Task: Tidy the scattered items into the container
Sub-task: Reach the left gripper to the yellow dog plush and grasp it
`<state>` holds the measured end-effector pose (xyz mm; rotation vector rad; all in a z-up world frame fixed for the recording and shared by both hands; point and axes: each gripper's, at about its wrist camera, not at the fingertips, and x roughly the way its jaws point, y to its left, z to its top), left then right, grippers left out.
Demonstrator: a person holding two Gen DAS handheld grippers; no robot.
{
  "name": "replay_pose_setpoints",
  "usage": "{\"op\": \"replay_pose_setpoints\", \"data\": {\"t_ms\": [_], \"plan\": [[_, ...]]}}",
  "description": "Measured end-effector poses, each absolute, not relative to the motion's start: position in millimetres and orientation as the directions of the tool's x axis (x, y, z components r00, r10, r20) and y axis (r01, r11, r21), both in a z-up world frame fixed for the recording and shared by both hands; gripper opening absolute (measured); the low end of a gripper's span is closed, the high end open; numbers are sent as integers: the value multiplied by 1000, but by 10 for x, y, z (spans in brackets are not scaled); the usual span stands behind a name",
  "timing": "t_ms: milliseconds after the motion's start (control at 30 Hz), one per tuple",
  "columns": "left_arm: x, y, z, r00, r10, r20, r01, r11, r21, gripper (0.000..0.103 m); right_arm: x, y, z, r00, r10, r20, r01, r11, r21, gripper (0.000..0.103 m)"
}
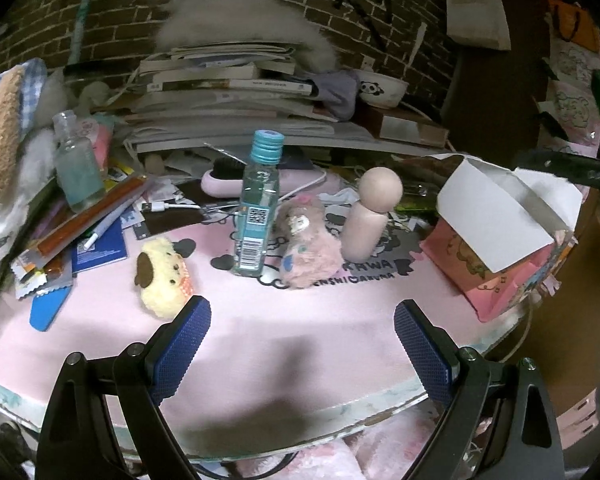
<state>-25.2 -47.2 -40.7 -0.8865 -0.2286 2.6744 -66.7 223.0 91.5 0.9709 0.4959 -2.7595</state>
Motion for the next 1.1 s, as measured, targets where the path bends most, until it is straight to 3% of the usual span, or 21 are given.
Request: {"op": "replay_pose_setpoints", "data": {"t_ms": [133, 233, 667, 733, 800, 867, 1000, 1100], "plan": [[-283, -545, -443, -767, 342, -543, -238, -937, -254, 92, -499, 1974, 861, -766, -243, -595, 390, -912, -129, 62], [-309, -622, -457, -787, 305, -537, -205, -949, -238, 92, -367, 1741, 720, -740, -338, -582, 469, -879, -87, 71], [-684, -994, -635, -795, 155, -587, -28, -975, -220, 91, -151, 1191, -48, -579, -472, -665, 612, -790, 28, 71], [-740, -1026, -671, -788, 169, -592, -21, -968, -248, 88, -142, 1175, -147, -574, -475, -667, 613, -789, 34, 71], [-778, -1027, -694, -781, 178, -598, -24, -966, -256, 75, -123, 1152, -233, -596, -452, -664, 598, -802, 9, 71], [-826, -1009, -719, -772, 166, -613, -18, -970, -240, 70, -106, 1129, -312, -609, -437, -662, 588, -809, -7, 71], [-876, -1005, -750, -769, 156, -620, -8, -972, -234, 68, -96, 1128, -447, -576, -463, -673, 597, -801, 41, 71], [-901, -1006, -748, -769, 138, -625, 6, -975, -222, 61, -107, 1147, -539, -554, -476, -683, 589, -804, 82, 71]]}}
